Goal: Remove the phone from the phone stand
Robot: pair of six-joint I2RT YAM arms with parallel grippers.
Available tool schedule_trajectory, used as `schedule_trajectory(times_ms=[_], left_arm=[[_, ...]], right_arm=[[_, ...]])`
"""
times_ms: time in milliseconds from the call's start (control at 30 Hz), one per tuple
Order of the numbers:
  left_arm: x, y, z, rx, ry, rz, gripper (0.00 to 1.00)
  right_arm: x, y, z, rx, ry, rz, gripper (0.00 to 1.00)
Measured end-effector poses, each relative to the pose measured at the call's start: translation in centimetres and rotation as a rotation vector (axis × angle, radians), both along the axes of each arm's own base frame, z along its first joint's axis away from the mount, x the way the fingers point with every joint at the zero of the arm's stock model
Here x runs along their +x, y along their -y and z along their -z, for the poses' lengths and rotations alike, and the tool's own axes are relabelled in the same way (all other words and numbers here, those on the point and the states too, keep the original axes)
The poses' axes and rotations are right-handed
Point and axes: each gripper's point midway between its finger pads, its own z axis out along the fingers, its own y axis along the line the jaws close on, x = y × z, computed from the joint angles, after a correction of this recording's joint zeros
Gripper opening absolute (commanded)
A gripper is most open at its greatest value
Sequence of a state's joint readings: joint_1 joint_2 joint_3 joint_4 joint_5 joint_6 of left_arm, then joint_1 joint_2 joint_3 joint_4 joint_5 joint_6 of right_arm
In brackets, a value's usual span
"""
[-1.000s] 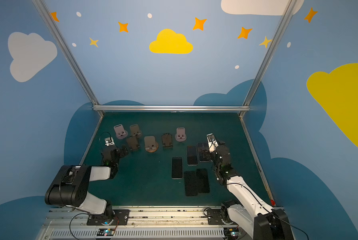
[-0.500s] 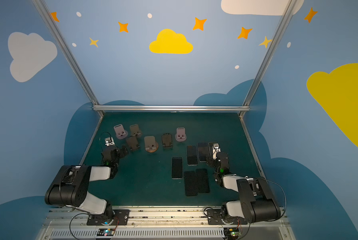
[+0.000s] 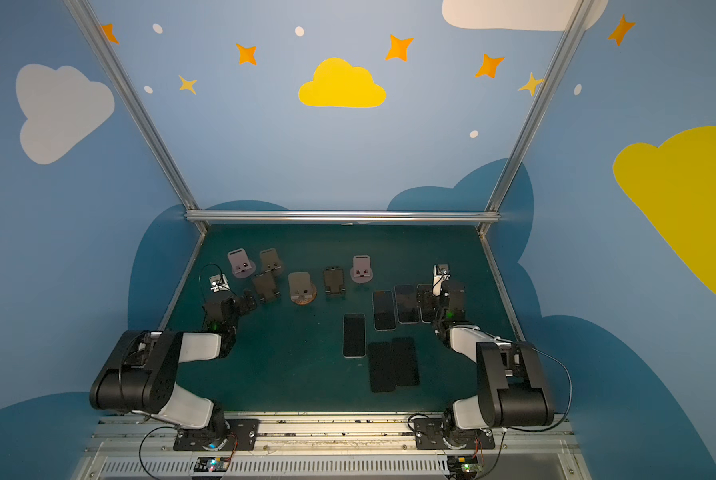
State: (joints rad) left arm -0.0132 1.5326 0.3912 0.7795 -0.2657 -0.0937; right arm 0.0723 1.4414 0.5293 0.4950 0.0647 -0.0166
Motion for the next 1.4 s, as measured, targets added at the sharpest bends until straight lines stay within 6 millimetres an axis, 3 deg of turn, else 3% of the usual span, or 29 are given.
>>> schedule_trajectory(times_ms=[533, 1400], left_arm=[[0.0, 0.0, 0.0, 0.000, -0.001, 0.000, 1.00], [0.0, 0.0, 0.0, 0.000, -0.001, 0.000, 1.00]], right_arm=[[-0.9, 2.2, 1.6, 0.067, -0.079, 0.133, 0.91], [-1.0, 2.5, 1.7, 0.038, -0.080, 0.169, 0.91]])
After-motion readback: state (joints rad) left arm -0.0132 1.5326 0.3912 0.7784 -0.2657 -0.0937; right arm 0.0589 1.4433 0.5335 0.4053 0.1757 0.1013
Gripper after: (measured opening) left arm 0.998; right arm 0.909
